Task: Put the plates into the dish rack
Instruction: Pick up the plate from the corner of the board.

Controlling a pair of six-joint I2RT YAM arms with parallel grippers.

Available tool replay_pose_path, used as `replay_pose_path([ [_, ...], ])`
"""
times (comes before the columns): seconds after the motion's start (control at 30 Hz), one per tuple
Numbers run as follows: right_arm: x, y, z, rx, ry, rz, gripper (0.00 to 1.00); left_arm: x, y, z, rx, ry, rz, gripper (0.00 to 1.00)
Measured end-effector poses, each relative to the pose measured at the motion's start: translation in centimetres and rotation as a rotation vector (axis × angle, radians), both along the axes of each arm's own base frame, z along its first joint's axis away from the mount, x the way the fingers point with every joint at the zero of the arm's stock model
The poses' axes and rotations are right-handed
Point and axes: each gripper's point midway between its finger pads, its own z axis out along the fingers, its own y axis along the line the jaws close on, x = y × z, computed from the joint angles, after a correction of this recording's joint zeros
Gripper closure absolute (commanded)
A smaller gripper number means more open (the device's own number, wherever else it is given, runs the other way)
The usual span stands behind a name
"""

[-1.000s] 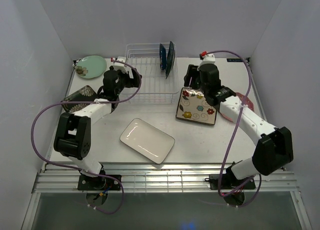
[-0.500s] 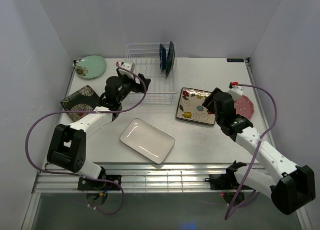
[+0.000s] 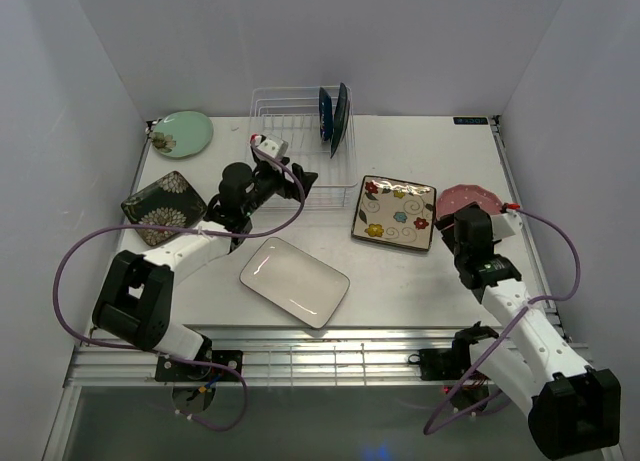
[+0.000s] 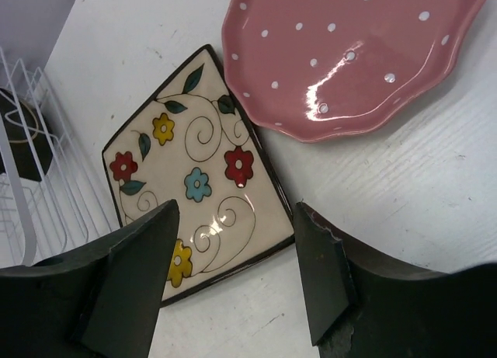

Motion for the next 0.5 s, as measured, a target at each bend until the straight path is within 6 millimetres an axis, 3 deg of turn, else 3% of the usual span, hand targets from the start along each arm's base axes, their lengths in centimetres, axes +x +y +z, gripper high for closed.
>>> replay_pose_path([
  [0.17, 0.3, -1.0, -2.1, 0.082, 0.063, -0.062, 0.34, -0.4, -0.3, -0.1, 0.007, -0.010, -0.014, 0.02],
  [0.37, 0.6, -2.3, -4.7, 0.186, 0.138, -0.160, 0.45, -1.0, -0.2, -0.1, 0.009, -0.024, -0.021, 0.02],
  [0.5, 0.8, -2.8, -5.3, 0.266, 0.144, -0.229, 0.43, -1.2, -0.4, 0.1, 0.006, -0.036, -0.028, 0.02],
])
